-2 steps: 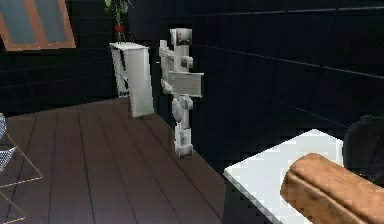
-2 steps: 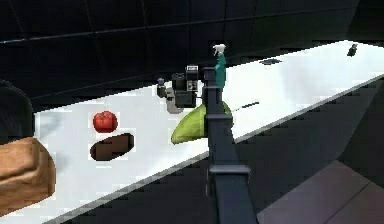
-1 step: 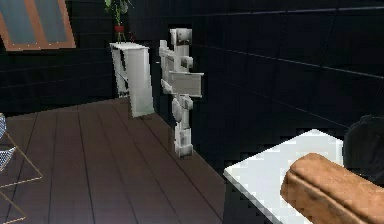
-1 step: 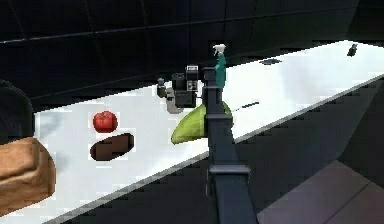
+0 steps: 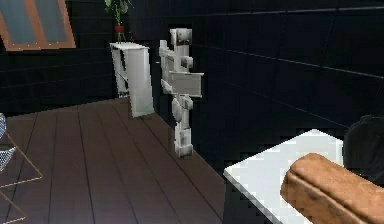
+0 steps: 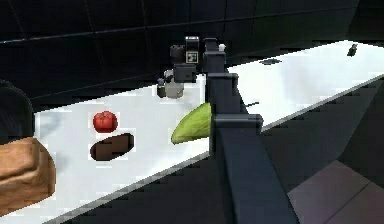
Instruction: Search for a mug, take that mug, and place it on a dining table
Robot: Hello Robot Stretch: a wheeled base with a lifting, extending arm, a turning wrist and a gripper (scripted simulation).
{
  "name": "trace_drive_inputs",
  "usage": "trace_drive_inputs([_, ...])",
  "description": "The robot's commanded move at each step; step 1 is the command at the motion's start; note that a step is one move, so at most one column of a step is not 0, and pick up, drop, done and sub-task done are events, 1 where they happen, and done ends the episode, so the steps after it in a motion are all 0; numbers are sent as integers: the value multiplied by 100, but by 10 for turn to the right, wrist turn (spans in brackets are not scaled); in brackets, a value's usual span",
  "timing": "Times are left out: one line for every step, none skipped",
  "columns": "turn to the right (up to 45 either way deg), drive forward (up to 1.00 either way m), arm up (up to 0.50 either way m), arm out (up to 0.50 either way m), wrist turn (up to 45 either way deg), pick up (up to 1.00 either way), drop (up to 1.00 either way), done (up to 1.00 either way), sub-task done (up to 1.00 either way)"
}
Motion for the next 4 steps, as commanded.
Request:
trace_drive_inputs([0, 0, 0, 0, -450, 0, 0, 0, 0])
trace_drive_inputs([0, 0, 0, 0, -450, 0, 0, 0, 0])
trace_drive_inputs([0, 0, 0, 0, -360, 0, 0, 0, 0])
trace_drive_inputs([0, 0, 0, -42, 0, 0, 0, 0, 0])
